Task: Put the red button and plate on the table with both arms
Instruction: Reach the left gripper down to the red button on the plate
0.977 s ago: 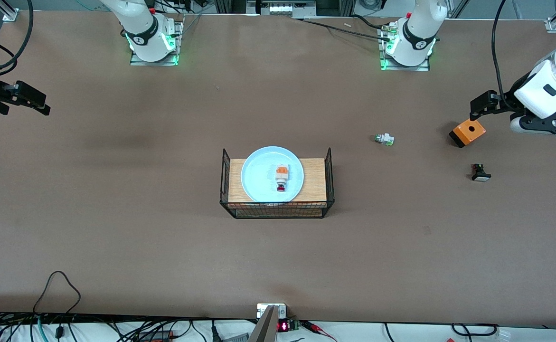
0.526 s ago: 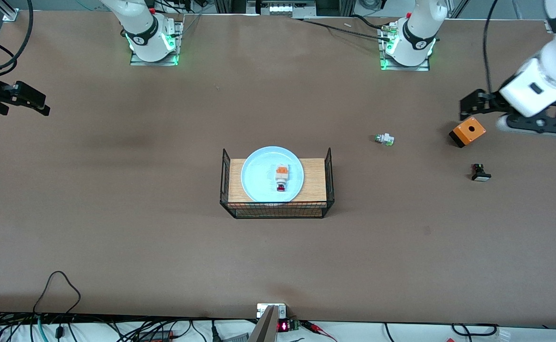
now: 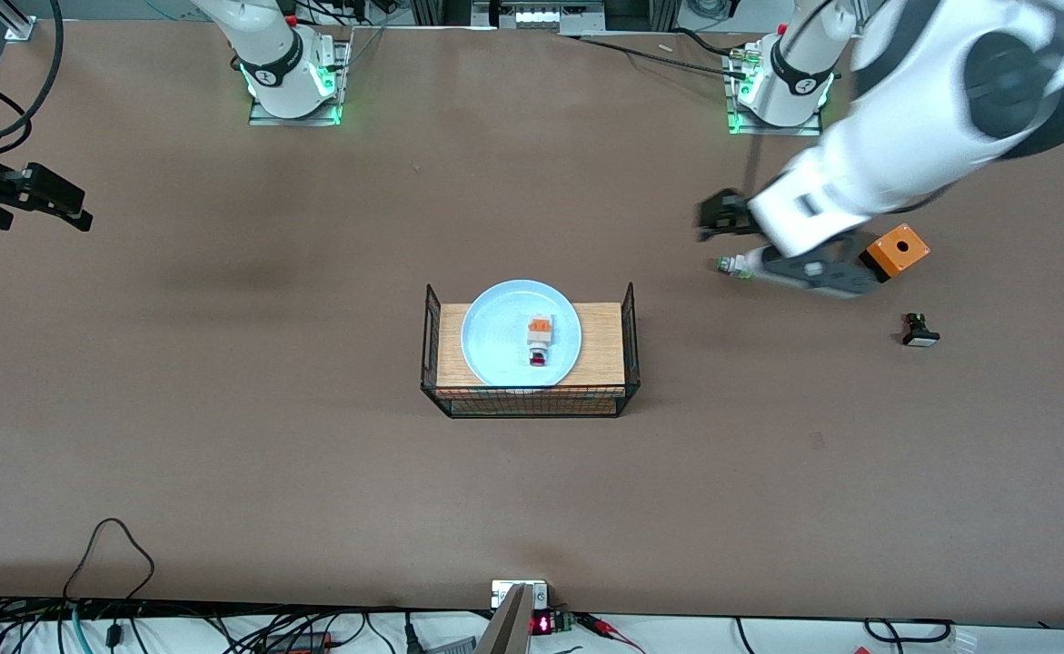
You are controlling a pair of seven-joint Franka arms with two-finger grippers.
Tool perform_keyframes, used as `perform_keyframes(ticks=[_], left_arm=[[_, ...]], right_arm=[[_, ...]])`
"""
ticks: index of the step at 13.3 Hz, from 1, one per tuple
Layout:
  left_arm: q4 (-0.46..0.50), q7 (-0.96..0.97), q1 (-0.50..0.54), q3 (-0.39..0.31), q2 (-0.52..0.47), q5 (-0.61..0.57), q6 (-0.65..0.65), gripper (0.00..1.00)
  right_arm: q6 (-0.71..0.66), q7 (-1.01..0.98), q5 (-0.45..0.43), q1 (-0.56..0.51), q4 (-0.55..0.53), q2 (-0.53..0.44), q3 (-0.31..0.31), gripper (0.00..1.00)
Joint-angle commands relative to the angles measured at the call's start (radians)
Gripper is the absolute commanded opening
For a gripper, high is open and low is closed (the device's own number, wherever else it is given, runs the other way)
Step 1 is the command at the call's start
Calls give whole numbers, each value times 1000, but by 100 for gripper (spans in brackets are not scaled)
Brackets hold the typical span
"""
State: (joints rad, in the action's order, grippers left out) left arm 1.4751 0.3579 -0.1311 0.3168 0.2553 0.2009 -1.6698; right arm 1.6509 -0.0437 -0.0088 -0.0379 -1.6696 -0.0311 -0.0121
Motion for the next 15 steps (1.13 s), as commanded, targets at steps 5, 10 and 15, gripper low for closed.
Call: perform_keyframes(ticks=[5,10,15], left_arm=[[-107,314,-246,2,249,3,-384,100],[-99,287,-265,-1,332,-79,-623,100],[-93,268,-295,-2,343,-169,-640,100]], right_arm=[[-5,-5,9,1,8,-1,0,100],[-23,-5,9,4,8,-6,3,100],[-25,-2,10,4,8,-6,0,100]])
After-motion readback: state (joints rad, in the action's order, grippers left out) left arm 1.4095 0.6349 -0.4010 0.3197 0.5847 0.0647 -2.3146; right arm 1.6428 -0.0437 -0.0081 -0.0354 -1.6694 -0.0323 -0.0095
